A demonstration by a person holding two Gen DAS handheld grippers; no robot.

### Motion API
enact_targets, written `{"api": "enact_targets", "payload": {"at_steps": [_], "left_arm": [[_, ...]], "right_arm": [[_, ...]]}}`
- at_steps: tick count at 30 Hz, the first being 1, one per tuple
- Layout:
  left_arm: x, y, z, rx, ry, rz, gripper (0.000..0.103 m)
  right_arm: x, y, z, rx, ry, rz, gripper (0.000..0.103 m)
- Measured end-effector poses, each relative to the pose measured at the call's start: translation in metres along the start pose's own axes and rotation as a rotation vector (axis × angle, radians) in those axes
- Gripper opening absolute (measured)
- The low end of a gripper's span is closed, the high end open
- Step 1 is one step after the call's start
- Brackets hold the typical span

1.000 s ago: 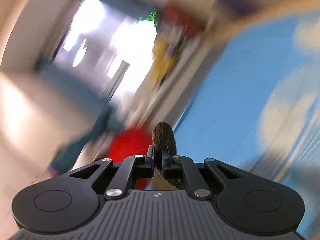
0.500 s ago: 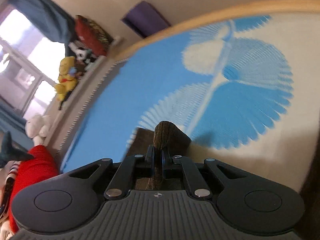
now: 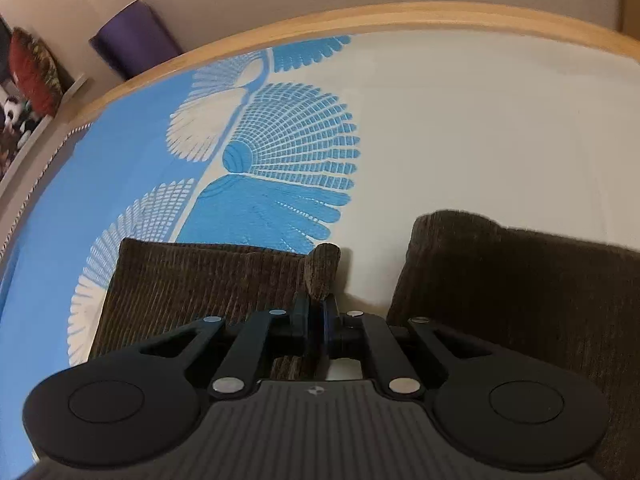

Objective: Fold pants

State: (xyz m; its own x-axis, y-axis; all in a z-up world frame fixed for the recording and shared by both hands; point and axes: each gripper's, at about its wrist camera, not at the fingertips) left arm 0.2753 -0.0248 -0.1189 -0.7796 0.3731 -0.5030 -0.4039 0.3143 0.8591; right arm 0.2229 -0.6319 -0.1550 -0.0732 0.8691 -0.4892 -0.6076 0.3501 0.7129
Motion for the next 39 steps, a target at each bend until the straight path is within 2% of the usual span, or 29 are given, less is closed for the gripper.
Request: {"api": "enact_targets", "payload": {"at_steps": [2, 4, 6, 8, 9, 11, 12, 14, 15, 17, 20, 22, 23, 25, 26, 29, 30, 32, 35, 36, 37, 39], "left_arm": [[-0.001, 0.022, 0.022, 0.043, 0.048, -0.068, 0.064], [-0.001, 0.044, 0.058, -0.017, 0.140, -0.139, 0.064], [0.007, 0.062, 0.108, -0.170, 0.312, -0.193, 0.064], [0.021, 0.073, 0.156, -0.330, 0.499, -0.214, 0.064], [0.032, 0.077, 0.180, -0.383, 0.595, -0.209, 0.065], [0.052, 0.079, 0.216, -0.464, 0.755, -0.180, 0.069], [0.060, 0.077, 0.228, -0.486, 0.808, -0.156, 0.070], [0.072, 0.070, 0.243, -0.459, 0.871, -0.121, 0.072], [0.074, 0.065, 0.243, -0.433, 0.879, -0.106, 0.076], [0.076, 0.050, 0.244, -0.399, 0.860, -0.074, 0.078], [0.079, 0.030, 0.235, -0.444, 0.816, -0.037, 0.078], [0.088, 0.024, 0.234, -0.438, 0.813, -0.051, 0.077], [0.088, 0.021, 0.233, -0.445, 0.790, -0.064, 0.054], [0.081, 0.023, 0.231, -0.444, 0.734, -0.075, 0.036], [0.077, 0.028, 0.230, -0.444, 0.720, -0.088, 0.032], [0.065, 0.050, 0.217, -0.524, 0.641, -0.182, 0.031], [0.062, 0.052, 0.213, -0.546, 0.627, -0.193, 0.032], [0.062, 0.050, 0.212, -0.574, 0.647, -0.148, 0.037], [0.058, 0.042, 0.215, -0.575, 0.688, 0.043, 0.040], [0.057, 0.049, 0.212, -0.585, 0.684, 0.079, 0.040], [0.058, 0.060, 0.208, -0.588, 0.684, 0.070, 0.042], [0.061, 0.085, 0.201, -0.536, 0.681, 0.040, 0.063]], "right_arm": [[0.002, 0.016, 0.008, 0.051, 0.024, -0.046, 0.024], [0.010, 0.032, 0.021, 0.066, 0.097, -0.111, 0.033], [0.015, 0.042, 0.043, -0.007, 0.175, -0.138, 0.033], [0.028, 0.062, 0.073, -0.142, 0.274, -0.151, 0.033], [0.037, 0.071, 0.088, -0.220, 0.324, -0.141, 0.033], [0.063, 0.087, 0.121, -0.410, 0.438, -0.064, 0.034], [0.082, 0.095, 0.138, -0.513, 0.508, 0.005, 0.035], [0.129, 0.108, 0.169, -0.717, 0.661, 0.178, 0.039], [0.157, 0.117, 0.183, -0.813, 0.749, 0.275, 0.040], [0.211, 0.136, 0.199, -0.942, 0.921, 0.411, 0.040], [0.282, 0.163, 0.206, -1.053, 1.160, 0.527, 0.041], [0.318, 0.172, 0.205, -1.077, 1.254, 0.600, 0.045], [0.333, 0.173, 0.204, -1.081, 1.300, 0.636, 0.046], [0.359, 0.180, 0.200, -1.074, 1.403, 0.640, 0.049], [0.370, 0.185, 0.198, -1.063, 1.460, 0.638, 0.052], [0.391, 0.187, 0.194, -1.022, 1.577, 0.642, 0.052], [0.395, 0.187, 0.192, -1.015, 1.606, 0.662, 0.049], [0.407, 0.180, 0.187, -0.966, 1.655, 0.733, 0.013], [0.407, 0.178, 0.181, -0.982, 1.666, 0.753, 0.013], [0.402, 0.178, 0.184, -0.971, 1.640, 0.759, 0.013], [0.394, 0.178, 0.187, -0.946, 1.594, 0.753, 0.013], [0.375, 0.182, 0.195, -0.912, 1.507, 0.743, 0.020]]}}
Point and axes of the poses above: each gripper's, at about its wrist camera, not at the fingertips, and y roughly against the way its jaws point, z to its left, x to its underside, and after that the axes turned 10 degrees about -x, right-handed
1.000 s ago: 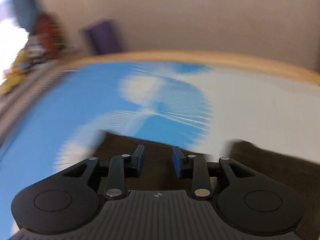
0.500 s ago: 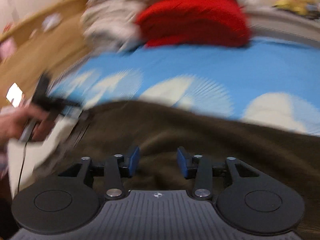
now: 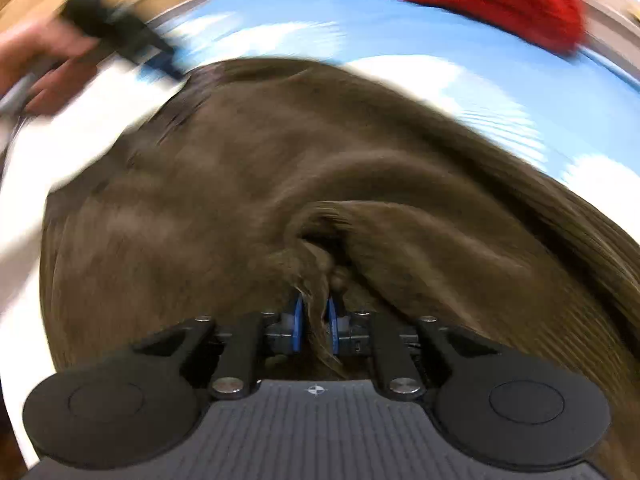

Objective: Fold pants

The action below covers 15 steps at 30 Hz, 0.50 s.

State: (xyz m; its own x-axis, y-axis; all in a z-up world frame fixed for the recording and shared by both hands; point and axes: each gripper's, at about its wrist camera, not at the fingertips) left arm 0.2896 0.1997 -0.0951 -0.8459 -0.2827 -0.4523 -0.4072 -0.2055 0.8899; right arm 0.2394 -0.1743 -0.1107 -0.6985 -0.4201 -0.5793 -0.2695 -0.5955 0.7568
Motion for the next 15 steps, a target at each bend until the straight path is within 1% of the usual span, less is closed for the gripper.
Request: {"api": "enact_targets", "payload": {"at_steps": [2, 3, 4, 5, 7, 9, 10, 11, 12, 13, 14, 15], "left_arm": [[0.009, 0.016, 0.009, 0.050, -0.024, 0.033, 0.070], [0.021, 0.024, 0.014, 0.063, -0.055, 0.052, 0.075], [0.031, 0.029, 0.017, 0.064, -0.083, 0.070, 0.078], [0.048, 0.033, 0.022, 0.063, -0.122, 0.096, 0.080], [0.072, 0.026, 0.029, 0.045, -0.157, 0.140, 0.080], [0.101, 0.014, 0.039, 0.014, -0.153, 0.203, 0.079], [0.113, 0.007, 0.042, 0.021, -0.147, 0.233, 0.078], [0.127, -0.002, 0.043, 0.034, -0.171, 0.277, 0.068], [0.134, -0.005, 0.040, 0.040, -0.210, 0.293, 0.057], [0.138, -0.002, 0.038, 0.062, -0.234, 0.258, 0.052], [0.141, 0.003, 0.036, 0.071, -0.267, 0.220, 0.036], [0.143, 0.010, 0.035, 0.050, -0.305, 0.193, 0.025]], "right_arm": [[-0.006, 0.027, 0.003, 0.018, -0.006, -0.043, 0.023], [-0.007, 0.042, 0.007, 0.031, 0.005, -0.061, 0.024], [-0.007, 0.059, 0.011, 0.039, 0.011, -0.078, 0.028], [-0.006, 0.079, 0.015, 0.047, 0.014, -0.107, 0.033], [0.000, 0.123, 0.024, 0.079, 0.014, -0.185, 0.041], [0.013, 0.163, 0.031, 0.110, -0.002, -0.259, 0.042], [0.019, 0.182, 0.032, 0.127, -0.021, -0.297, 0.043], [0.031, 0.203, 0.031, 0.147, -0.051, -0.342, 0.044], [0.044, 0.221, 0.030, 0.172, -0.088, -0.385, 0.045], [0.058, 0.237, 0.028, 0.207, -0.131, -0.430, 0.047], [0.074, 0.252, 0.024, 0.251, -0.187, -0.474, 0.048], [0.093, 0.265, 0.019, 0.301, -0.259, -0.514, 0.048]]}}
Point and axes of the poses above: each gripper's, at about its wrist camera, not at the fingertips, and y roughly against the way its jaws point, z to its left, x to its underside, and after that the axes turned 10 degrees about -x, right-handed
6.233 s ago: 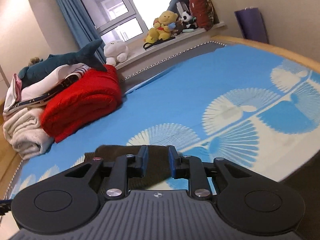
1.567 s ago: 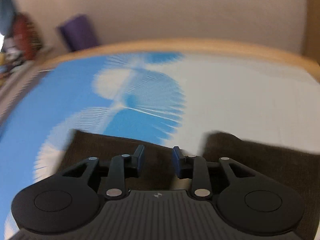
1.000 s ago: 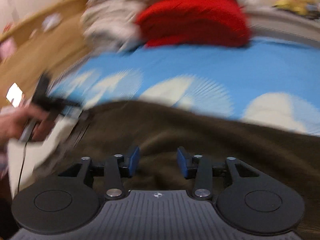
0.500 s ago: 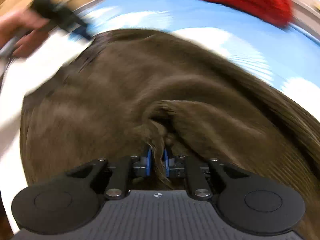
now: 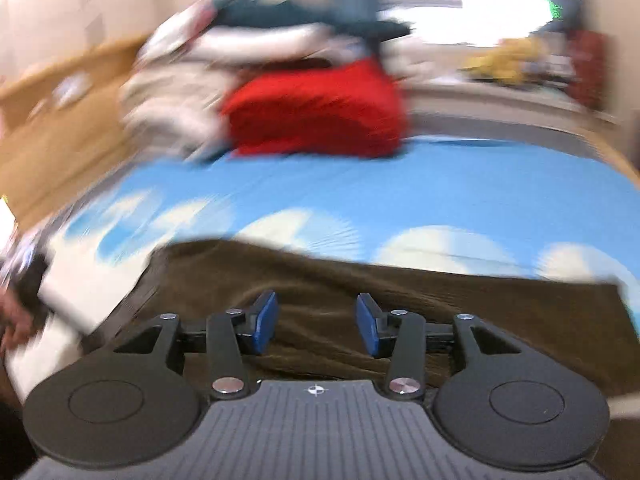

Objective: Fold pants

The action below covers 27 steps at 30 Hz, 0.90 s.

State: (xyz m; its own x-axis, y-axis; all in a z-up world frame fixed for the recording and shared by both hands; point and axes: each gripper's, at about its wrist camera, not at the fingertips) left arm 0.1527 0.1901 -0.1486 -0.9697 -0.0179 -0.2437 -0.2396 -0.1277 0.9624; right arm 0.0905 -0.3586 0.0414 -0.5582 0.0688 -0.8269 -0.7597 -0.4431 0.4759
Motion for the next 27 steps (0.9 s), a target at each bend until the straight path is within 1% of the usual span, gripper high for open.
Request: {"api": "enact_targets", "payload": {"at_steps": [1, 2, 4, 5, 6, 7, 8, 10, 11, 12, 13, 14, 16, 17, 18, 19, 20, 21, 22, 23, 24, 25, 26, 27], "left_arm": [[0.002, 0.012, 0.001, -0.006, -0.001, -0.025, 0.020], [0.004, 0.029, 0.002, 0.003, 0.013, -0.061, 0.007], [0.010, 0.067, 0.008, 0.039, 0.050, -0.147, 0.006], [0.015, 0.083, 0.011, 0.057, 0.068, -0.174, 0.006], [0.020, 0.094, 0.015, 0.061, 0.079, -0.191, 0.006], [0.023, 0.096, 0.015, 0.054, 0.080, -0.190, 0.006], [0.027, 0.090, 0.015, 0.036, 0.078, -0.172, 0.007], [0.035, 0.059, 0.014, -0.024, 0.062, -0.087, 0.007], [0.040, 0.041, 0.014, -0.050, 0.061, -0.026, 0.007], [0.043, 0.028, 0.015, -0.101, 0.062, 0.031, 0.011], [0.043, 0.031, 0.019, -0.110, 0.071, 0.019, 0.013], [0.043, 0.043, 0.020, -0.097, 0.086, -0.046, 0.013], [0.046, 0.069, 0.014, -0.036, 0.080, -0.162, 0.015], [0.047, 0.076, 0.012, 0.006, 0.070, -0.201, 0.016], [0.049, 0.075, 0.007, 0.054, 0.044, -0.206, 0.016], [0.050, 0.070, 0.002, 0.073, 0.019, -0.185, 0.016], [0.050, 0.058, -0.003, 0.062, -0.021, -0.136, 0.016], [0.053, 0.046, -0.008, 0.023, -0.054, -0.087, 0.016], [0.056, 0.030, -0.012, -0.047, -0.098, -0.017, 0.019], [0.059, 0.022, -0.013, -0.081, -0.131, 0.010, 0.020], [0.059, 0.024, -0.014, -0.089, -0.140, -0.001, 0.020], [0.058, 0.033, -0.017, -0.094, -0.128, -0.025, 0.020], [0.058, 0.044, -0.020, -0.085, -0.127, -0.072, 0.020], [0.059, 0.057, -0.025, -0.041, -0.138, -0.132, 0.022]], "right_arm": [[0.009, 0.011, -0.012, 0.052, -0.059, -0.022, 0.048], [0.019, 0.023, -0.026, 0.113, -0.133, -0.036, 0.048], [0.031, 0.037, -0.046, 0.198, -0.209, -0.033, 0.048], [0.035, 0.049, -0.053, 0.237, -0.237, -0.058, 0.048], [0.040, 0.058, -0.057, 0.254, -0.267, -0.080, 0.048], [0.045, 0.068, -0.064, 0.259, -0.307, -0.095, 0.048], [0.050, 0.074, -0.070, 0.263, -0.334, -0.093, 0.048], [0.061, 0.078, -0.076, 0.290, -0.343, -0.055, 0.048], [0.065, 0.076, -0.079, 0.301, -0.322, -0.030, 0.048], [0.068, 0.075, -0.080, 0.314, -0.297, -0.008, 0.048], [0.072, 0.072, -0.080, 0.327, -0.277, 0.009, 0.048], [0.076, 0.068, -0.079, 0.332, -0.266, 0.027, 0.048], [0.082, 0.063, -0.082, 0.325, -0.268, 0.060, 0.048], [0.084, 0.062, -0.083, 0.323, -0.276, 0.075, 0.048], [0.085, 0.061, -0.084, 0.325, -0.285, 0.087, 0.048], [0.085, 0.060, -0.083, 0.327, -0.292, 0.099, 0.048], [0.087, 0.058, -0.085, 0.329, -0.300, 0.109, 0.048], [0.088, 0.054, -0.088, 0.335, -0.311, 0.122, 0.048], [0.090, 0.049, -0.093, 0.345, -0.327, 0.137, 0.048], [0.093, 0.047, -0.096, 0.355, -0.343, 0.152, 0.048], [0.095, 0.045, -0.101, 0.367, -0.363, 0.168, 0.048], [0.098, 0.043, -0.107, 0.378, -0.383, 0.181, 0.048], [0.101, 0.041, -0.113, 0.391, -0.410, 0.195, 0.048], [0.104, 0.040, -0.118, 0.401, -0.435, 0.208, 0.048]]}}
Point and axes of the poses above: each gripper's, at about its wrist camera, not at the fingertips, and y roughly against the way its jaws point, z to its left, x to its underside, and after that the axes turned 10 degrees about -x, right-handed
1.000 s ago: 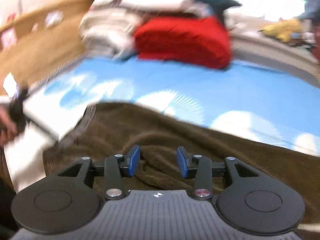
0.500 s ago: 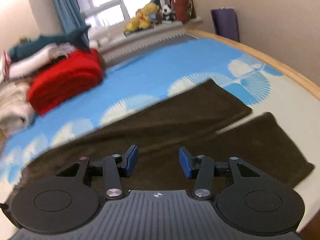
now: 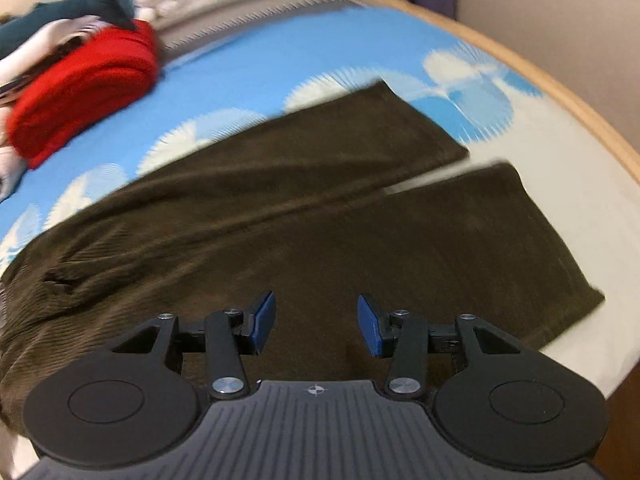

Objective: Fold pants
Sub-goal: 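Lay the pants flat, legs stacked, and open both grippers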

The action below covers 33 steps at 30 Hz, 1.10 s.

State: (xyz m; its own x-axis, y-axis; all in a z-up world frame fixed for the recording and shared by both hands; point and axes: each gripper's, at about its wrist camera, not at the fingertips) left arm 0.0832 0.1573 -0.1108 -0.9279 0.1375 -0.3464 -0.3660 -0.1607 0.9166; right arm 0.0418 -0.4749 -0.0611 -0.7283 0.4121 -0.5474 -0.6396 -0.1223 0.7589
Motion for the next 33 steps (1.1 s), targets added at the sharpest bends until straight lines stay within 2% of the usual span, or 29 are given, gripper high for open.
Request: {"api": "enact_targets", "payload": {"at_steps": [2, 4, 5, 7, 9, 11, 14, 15, 16, 18, 20, 22, 24, 26, 28, 33], "left_arm": [[-0.002, 0.011, -0.008, 0.095, -0.004, -0.054, 0.028], [0.001, 0.005, -0.023, 0.133, -0.051, -0.014, 0.031], [0.004, -0.004, -0.030, 0.111, -0.095, 0.020, 0.031], [0.014, -0.030, -0.045, 0.007, -0.201, 0.133, 0.031], [0.018, -0.030, -0.051, -0.022, -0.257, 0.128, 0.031], [0.016, -0.018, -0.049, -0.003, -0.202, 0.109, 0.031], [0.012, 0.005, -0.048, 0.095, -0.168, 0.000, 0.033], [0.011, 0.006, -0.048, 0.113, -0.170, -0.003, 0.034], [0.015, 0.002, -0.049, 0.116, -0.180, 0.021, 0.034], [0.030, -0.018, -0.057, 0.046, -0.263, 0.131, 0.035], [0.034, -0.012, -0.062, 0.023, -0.321, 0.089, 0.036], [0.027, 0.007, -0.051, 0.073, -0.233, 0.022, 0.036], [0.021, 0.027, -0.039, 0.120, -0.149, -0.067, 0.043], [0.013, 0.039, -0.034, 0.109, -0.086, -0.146, 0.049], [0.007, 0.043, -0.022, 0.103, -0.043, -0.202, 0.050], [-0.009, 0.058, -0.029, 0.060, -0.011, -0.333, 0.060]], "right_arm": [[0.001, -0.005, -0.008, 0.012, -0.030, 0.025, 0.048], [0.002, -0.011, -0.013, 0.017, -0.037, 0.049, 0.048], [0.002, -0.014, -0.015, 0.020, -0.038, 0.060, 0.048], [0.004, -0.018, -0.018, 0.028, -0.033, 0.080, 0.048], [0.008, -0.024, -0.019, 0.041, -0.025, 0.112, 0.048], [0.010, -0.031, -0.019, 0.055, -0.013, 0.141, 0.048], [0.010, -0.036, -0.016, 0.057, 0.024, 0.149, 0.048], [0.009, -0.036, -0.015, 0.053, 0.032, 0.146, 0.048], [0.008, -0.036, -0.015, 0.048, 0.037, 0.141, 0.048], [0.008, -0.036, -0.013, 0.045, 0.036, 0.140, 0.048], [0.008, -0.037, -0.012, 0.052, 0.027, 0.141, 0.048], [0.007, -0.035, -0.009, 0.048, 0.019, 0.122, 0.048], [0.004, -0.028, -0.004, 0.034, 0.025, 0.077, 0.048], [0.002, -0.019, 0.003, 0.012, 0.041, 0.018, 0.048], [-0.001, -0.008, 0.009, -0.014, 0.050, -0.046, 0.048], [-0.009, 0.015, 0.022, -0.053, 0.063, -0.172, 0.048]]}}
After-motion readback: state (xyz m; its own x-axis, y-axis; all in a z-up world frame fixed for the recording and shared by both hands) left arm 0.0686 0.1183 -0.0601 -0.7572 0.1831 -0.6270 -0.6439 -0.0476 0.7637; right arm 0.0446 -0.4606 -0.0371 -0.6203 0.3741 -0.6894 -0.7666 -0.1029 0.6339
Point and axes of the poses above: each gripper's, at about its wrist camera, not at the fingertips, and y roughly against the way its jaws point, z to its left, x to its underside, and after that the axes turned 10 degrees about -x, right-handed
